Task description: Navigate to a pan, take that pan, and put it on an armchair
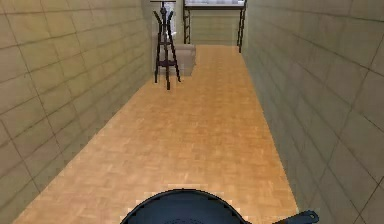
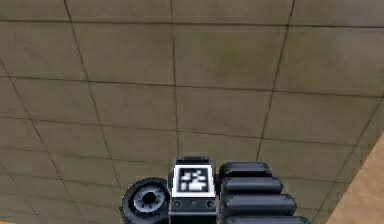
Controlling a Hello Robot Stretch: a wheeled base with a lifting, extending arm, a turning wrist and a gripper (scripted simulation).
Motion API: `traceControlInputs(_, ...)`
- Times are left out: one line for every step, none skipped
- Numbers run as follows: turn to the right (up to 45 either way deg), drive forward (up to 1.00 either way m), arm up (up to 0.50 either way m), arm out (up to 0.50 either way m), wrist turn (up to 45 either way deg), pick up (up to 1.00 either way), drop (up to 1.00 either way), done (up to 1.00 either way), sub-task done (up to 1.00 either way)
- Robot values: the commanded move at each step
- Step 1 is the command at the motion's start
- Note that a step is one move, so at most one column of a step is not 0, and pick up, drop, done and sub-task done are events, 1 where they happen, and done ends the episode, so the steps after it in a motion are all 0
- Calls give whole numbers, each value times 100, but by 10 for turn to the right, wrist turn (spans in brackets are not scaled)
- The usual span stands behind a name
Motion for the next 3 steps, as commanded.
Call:
traceControlInputs(450, 0, 0, 0, 0, 0, 0, 0, 0)
traceControlInputs(450, 0, 0, 0, 0, 0, 0, 0, 0)
traceControlInputs(180, 0, 0, 0, 0, 0, 0, 0, 0)
